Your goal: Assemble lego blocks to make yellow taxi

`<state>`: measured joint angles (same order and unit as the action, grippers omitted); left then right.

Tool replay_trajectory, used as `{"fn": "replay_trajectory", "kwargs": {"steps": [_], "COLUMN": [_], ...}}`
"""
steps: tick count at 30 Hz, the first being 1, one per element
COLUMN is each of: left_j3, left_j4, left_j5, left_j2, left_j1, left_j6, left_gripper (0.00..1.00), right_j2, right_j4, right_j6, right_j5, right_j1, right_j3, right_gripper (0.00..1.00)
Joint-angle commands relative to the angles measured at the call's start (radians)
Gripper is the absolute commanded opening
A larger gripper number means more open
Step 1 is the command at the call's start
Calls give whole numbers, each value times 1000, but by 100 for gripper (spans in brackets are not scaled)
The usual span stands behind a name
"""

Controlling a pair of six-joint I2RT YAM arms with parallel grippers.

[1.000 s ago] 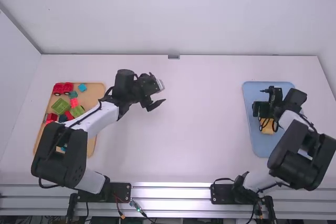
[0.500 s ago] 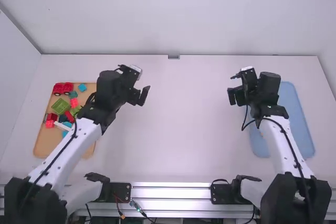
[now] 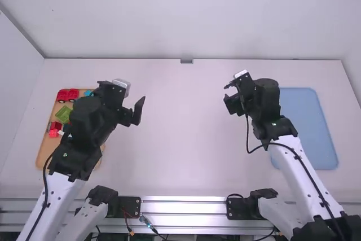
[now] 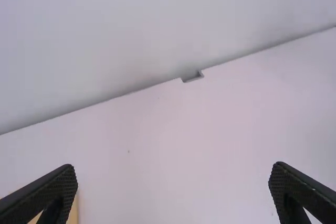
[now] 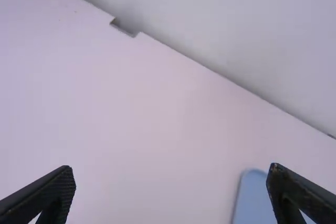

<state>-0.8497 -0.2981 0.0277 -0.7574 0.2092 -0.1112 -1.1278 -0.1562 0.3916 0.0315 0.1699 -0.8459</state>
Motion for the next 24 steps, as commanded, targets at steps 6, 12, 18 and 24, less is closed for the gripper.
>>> {"fn": "replay_trajectory", "kwargs": {"steps": [6, 12, 18, 24], "left_j3": [110, 224, 349, 503], "left_j4": [79, 192, 298, 298], "left_j5": [-28, -28, -28, -28], "left_j2": [91, 205, 330, 484], "left_j1": [-101, -209, -209, -209], "left_j6": [107, 111, 111, 111], "left_gripper": [87, 76, 63, 48], "right_j2": [114, 220, 338, 489], "right_j4": [81, 156, 156, 156], "right_j6": [-106, -212, -330, -392], "right_j5": [-31, -31, -31, -31], "right_j1": [-96, -170, -170, -170], "right_j3": [92, 198, 316, 467], "right_gripper": [87, 77, 65, 50]}}
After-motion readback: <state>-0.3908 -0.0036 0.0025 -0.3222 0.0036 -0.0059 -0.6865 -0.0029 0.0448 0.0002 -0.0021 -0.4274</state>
